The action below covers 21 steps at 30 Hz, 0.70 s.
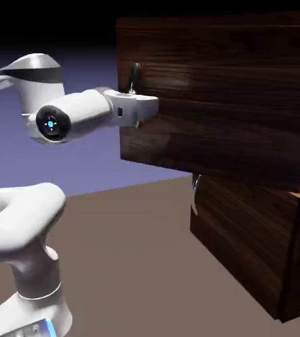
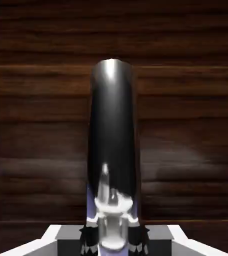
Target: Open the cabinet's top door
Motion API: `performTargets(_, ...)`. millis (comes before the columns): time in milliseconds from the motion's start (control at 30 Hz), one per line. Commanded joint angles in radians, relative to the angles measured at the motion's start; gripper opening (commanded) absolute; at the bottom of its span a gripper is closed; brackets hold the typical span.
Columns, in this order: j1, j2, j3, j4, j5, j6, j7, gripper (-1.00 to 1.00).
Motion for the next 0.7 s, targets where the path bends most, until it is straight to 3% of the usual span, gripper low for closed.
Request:
performTargets(0, 0.001, 0.009, -0.036, 0.003, -0.032, -0.022, -0.007, -1.00)
performTargets(333, 0.047, 0.177, -0.399, 0.109, -0.349, -0.271, -0.094, -1.00)
performTargets(667, 0.262, 0.440, -0.761, 0.382, -0.625, -0.558, -0.191, -1.00)
